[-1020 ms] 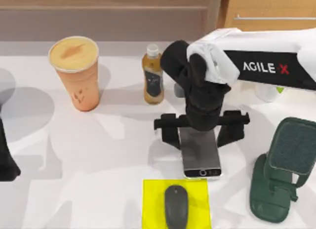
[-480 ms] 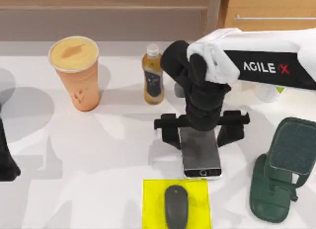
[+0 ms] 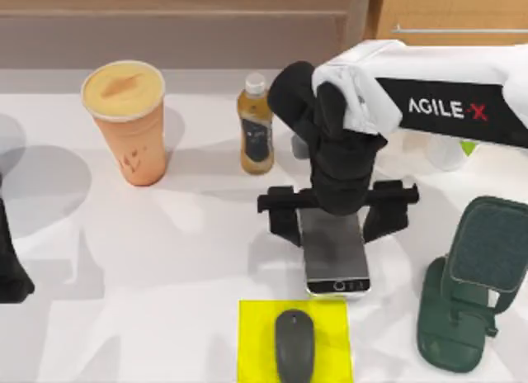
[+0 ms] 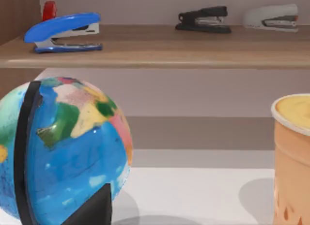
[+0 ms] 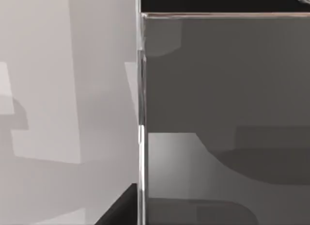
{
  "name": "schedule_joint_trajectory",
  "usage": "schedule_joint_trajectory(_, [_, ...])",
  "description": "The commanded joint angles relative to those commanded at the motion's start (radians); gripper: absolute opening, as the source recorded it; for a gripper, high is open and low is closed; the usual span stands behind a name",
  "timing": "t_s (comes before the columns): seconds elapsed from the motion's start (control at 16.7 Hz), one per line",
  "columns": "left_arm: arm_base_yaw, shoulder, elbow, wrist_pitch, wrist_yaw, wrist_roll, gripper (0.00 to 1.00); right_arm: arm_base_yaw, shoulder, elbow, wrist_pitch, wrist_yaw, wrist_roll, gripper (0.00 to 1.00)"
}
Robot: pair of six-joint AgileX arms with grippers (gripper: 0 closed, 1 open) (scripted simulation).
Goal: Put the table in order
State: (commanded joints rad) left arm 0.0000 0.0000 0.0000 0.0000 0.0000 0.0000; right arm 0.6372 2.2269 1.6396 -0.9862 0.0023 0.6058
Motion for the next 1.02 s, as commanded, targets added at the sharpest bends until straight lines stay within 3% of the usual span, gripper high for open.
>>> schedule_joint_trajectory(0.6, [0.000,0.000,0.000,0.000,0.000,0.000,1.00,0.034,-0.055,0.023,-0.067,0.033,0.034,0.00])
schedule_joint_trajectory(0.78, [0.000,0.000,0.000,0.000,0.000,0.000,1.00,0.151,-0.155,-0.048,-0.086,0.154,0.161,0.00])
schedule_joint_trajectory(1.02, [0.000,0.000,0.000,0.000,0.000,0.000,1.00,0.367,-0.349,-0.224,-0.138,0.398,0.430,0.00])
